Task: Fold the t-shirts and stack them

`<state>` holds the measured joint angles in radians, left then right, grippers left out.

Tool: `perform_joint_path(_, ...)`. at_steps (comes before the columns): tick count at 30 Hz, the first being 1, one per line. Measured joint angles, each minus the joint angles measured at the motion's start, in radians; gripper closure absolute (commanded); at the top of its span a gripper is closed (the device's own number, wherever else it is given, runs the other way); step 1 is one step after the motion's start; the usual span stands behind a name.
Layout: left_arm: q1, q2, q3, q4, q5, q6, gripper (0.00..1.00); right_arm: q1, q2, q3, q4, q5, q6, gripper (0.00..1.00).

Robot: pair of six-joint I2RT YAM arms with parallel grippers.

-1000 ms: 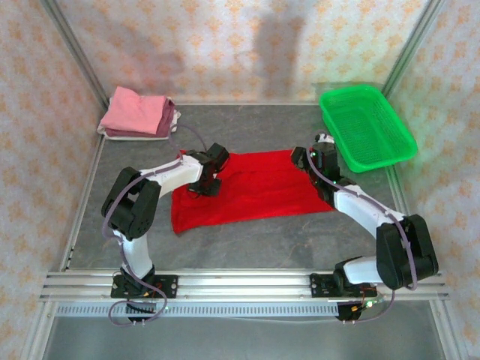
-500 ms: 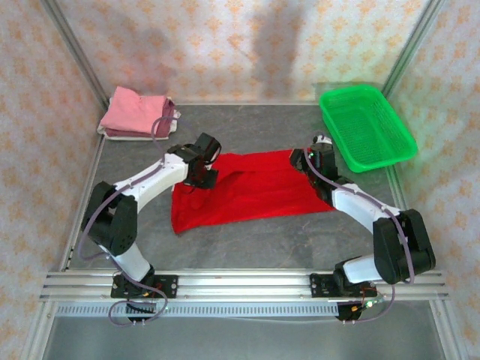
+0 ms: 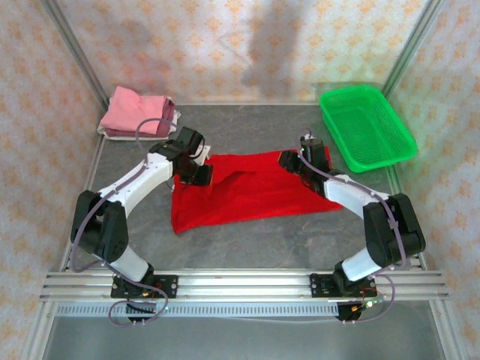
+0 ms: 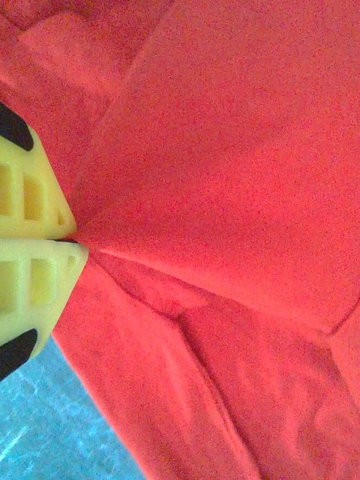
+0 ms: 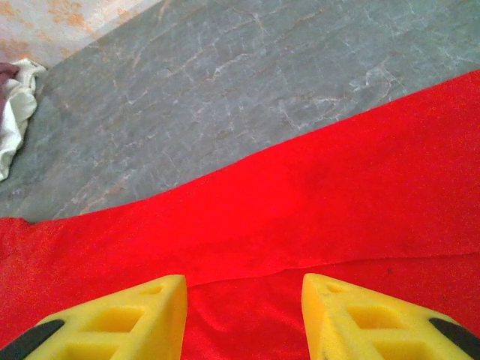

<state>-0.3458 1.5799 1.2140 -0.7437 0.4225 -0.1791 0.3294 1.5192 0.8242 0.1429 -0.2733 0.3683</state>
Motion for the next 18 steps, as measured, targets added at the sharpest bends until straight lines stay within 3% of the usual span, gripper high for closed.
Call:
perform_joint_path(3,0.002,-0.001,-0.017,0.01,0.045,0.021,1.0,0.0,0.013,0.005,-0.008,-0.005,0.003,0.55)
perform_joint_path(6,0.002,0.023,-0.027,0.008,0.043,0.035,0.63,0.0,0.018,0.013,-0.016,-0.01,0.005,0.55)
perform_joint_path(7,0.002,0.031,-0.027,0.006,0.027,0.04,0.54,0.0,0.018,0.015,-0.016,-0.013,0.005,0.55)
perform_joint_path(8,0.002,0.034,-0.029,0.005,0.008,0.037,0.51,0.0,0.018,0.016,-0.017,-0.012,0.005,0.55)
perform_joint_path(12,0.013,-0.019,-0.085,0.023,-0.108,0.003,0.47,0.0,0.018,0.016,-0.031,-0.013,0.004,0.55)
perform_joint_path(18,0.025,-0.188,-0.209,0.049,-0.177,-0.052,0.55,0.0,0.018,0.016,-0.042,-0.013,0.003,0.55)
